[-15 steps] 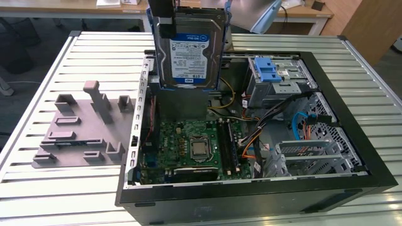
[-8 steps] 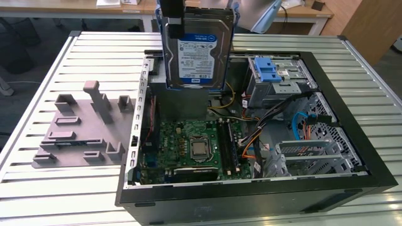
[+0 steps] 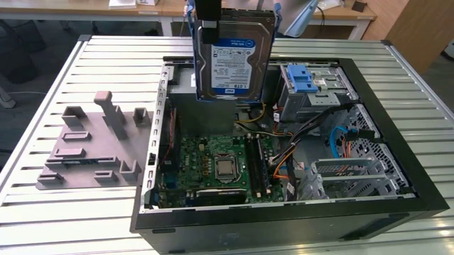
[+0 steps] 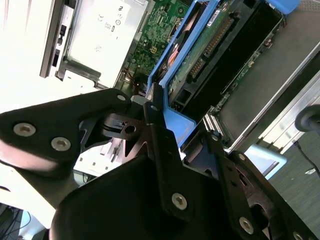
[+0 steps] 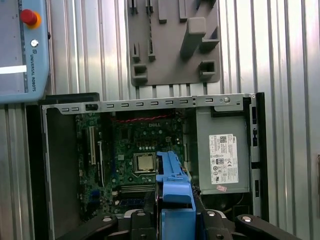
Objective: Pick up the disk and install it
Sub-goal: 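Insert the disk into the insertion slot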
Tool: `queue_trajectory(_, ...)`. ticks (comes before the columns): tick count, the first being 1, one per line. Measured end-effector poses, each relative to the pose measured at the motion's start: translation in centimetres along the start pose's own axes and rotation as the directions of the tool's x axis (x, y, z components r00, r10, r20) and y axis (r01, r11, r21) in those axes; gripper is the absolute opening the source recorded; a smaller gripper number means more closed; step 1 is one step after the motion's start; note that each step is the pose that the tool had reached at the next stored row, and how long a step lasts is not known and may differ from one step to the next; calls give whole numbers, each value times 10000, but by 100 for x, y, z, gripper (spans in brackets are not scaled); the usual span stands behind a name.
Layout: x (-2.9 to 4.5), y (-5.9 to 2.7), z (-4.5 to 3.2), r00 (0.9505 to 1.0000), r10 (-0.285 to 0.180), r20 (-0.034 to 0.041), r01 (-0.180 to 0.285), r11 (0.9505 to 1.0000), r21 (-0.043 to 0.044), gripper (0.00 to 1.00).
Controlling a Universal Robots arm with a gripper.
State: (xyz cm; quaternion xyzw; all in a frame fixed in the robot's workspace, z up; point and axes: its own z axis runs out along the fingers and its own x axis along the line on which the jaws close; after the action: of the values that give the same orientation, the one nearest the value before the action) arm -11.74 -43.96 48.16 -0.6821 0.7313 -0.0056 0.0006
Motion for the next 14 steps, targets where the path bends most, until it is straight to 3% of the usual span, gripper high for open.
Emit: queue_trajectory(14,-3,-248,10,10000,-1,0,1,10000,0,36)
